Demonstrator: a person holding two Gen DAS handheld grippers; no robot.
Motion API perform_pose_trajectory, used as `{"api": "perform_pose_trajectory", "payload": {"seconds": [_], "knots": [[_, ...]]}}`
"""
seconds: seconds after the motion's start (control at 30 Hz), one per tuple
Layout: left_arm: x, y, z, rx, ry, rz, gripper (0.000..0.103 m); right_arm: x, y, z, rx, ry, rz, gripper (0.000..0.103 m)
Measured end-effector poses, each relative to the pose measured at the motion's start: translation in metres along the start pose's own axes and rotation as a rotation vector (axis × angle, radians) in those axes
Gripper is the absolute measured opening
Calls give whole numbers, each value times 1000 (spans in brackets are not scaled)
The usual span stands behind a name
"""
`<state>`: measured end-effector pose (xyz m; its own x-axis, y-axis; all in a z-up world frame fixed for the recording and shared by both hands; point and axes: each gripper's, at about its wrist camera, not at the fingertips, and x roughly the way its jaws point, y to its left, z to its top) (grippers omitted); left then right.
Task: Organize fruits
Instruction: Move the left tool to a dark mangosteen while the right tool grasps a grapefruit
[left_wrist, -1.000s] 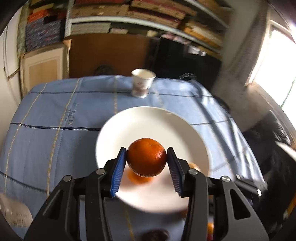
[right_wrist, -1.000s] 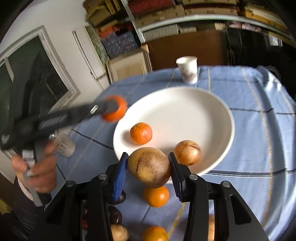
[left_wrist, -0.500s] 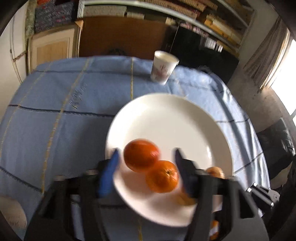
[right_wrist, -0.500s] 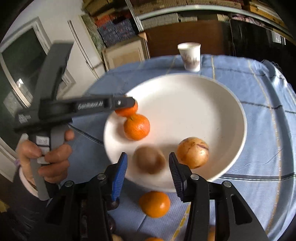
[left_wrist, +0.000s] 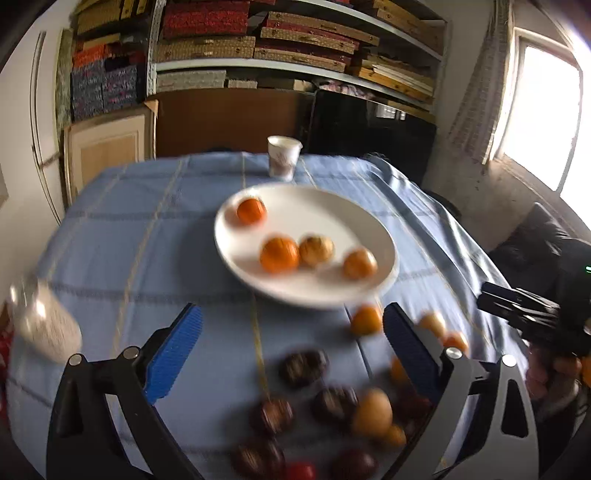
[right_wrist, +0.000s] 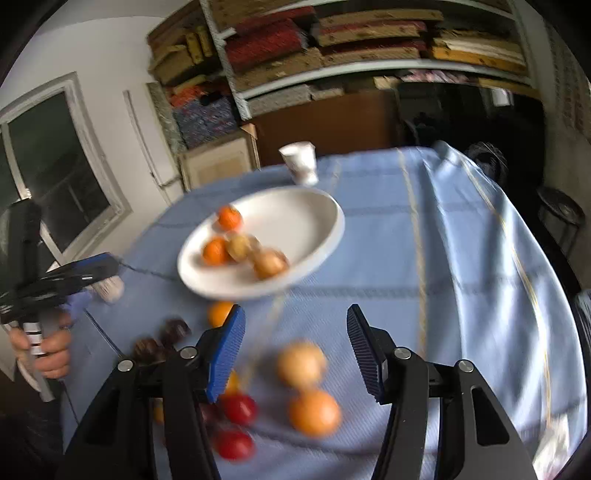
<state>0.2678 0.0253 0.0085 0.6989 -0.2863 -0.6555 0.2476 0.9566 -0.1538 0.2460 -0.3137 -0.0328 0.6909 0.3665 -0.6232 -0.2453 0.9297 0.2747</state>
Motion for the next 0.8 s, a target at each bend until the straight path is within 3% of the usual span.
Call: {"api": "perform_pose_trajectory", "payload": {"seconds": [0.2,0.33,0.5,0.8], "knots": [[-9,5,-59,-23,32,-27,96,9,7,-26,-55,64,-15,58],[-8,10,-76,-47,69,-32,96,17,17,-33,-94,106,-47,58],[-10,6,-79,-31,67,-43,96,25,20,-39,-116,146,-57,53],[-10,-2,-79,1,69,-48,96,27,21,-40,-136,143,-103,51]]}}
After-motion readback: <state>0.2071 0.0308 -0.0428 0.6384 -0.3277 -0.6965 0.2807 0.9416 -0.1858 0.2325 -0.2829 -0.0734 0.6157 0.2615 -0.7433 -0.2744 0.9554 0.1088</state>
